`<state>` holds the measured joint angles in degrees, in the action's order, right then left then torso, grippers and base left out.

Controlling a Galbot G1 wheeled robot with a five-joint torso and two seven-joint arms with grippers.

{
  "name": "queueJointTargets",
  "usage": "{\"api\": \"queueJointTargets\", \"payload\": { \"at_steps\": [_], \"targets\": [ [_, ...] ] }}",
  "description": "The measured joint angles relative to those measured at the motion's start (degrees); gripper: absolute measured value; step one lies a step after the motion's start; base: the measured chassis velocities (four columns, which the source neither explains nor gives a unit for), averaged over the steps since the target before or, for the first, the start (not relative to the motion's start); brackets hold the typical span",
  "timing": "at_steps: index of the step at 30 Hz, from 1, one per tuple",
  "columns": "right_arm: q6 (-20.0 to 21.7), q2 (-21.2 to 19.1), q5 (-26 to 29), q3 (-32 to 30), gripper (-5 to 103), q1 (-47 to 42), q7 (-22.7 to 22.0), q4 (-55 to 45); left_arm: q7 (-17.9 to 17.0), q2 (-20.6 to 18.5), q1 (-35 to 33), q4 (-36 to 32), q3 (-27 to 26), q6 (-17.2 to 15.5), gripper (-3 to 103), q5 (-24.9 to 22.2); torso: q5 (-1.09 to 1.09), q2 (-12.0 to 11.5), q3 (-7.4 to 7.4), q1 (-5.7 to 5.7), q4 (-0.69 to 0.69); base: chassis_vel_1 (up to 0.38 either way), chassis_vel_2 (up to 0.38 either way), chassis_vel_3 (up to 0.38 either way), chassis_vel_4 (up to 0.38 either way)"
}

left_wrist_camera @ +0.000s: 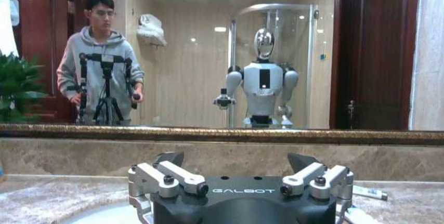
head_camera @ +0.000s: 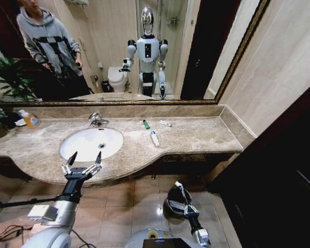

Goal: Pick up the trash from the sink and place it in the trash bin.

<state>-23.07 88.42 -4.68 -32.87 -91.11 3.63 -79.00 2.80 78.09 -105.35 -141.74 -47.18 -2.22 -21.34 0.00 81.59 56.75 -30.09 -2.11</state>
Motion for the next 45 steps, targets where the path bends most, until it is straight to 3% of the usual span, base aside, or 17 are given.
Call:
{"api": "queueJointTargets", "payload": {
  "at_steps": [12, 23, 35, 45],
  "targets": [
    [1.5, -1.0, -1.9, -0.7, 0, 11.6, 0.5, 21.2, 0.0, 0.0, 0.0, 0.0, 0.0, 0.0, 100, 0.0, 0.0, 0.0, 0.0, 0.0, 0.0, 0.0, 0.0, 0.0, 0.0],
    [-0.4, -2.2, -3.1, -0.7, 0, 24.2, 0.9, 42.2, 0.0, 0.0, 0.0, 0.0, 0.0, 0.0, 100, 0.0, 0.0, 0.0, 0.0, 0.0, -0.01, 0.0, 0.0, 0.0, 0.0],
    [5.8, -2.0, -5.7, -1.4, 0, 35.1, 0.3, 58.1, 0.0, 0.0, 0.0, 0.0, 0.0, 0.0, 100, 0.0, 0.0, 0.0, 0.0, 0.0, 0.0, 0.0, 0.0, 0.0, 0.0],
    [9.9, -1.9, -4.0, -1.5, 0, 37.5, 1.8, 59.2, 0.0, 0.0, 0.0, 0.0, 0.0, 0.0, 100, 0.0, 0.0, 0.0, 0.0, 0.0, 0.0, 0.0, 0.0, 0.0, 0.0]
  ]
}}
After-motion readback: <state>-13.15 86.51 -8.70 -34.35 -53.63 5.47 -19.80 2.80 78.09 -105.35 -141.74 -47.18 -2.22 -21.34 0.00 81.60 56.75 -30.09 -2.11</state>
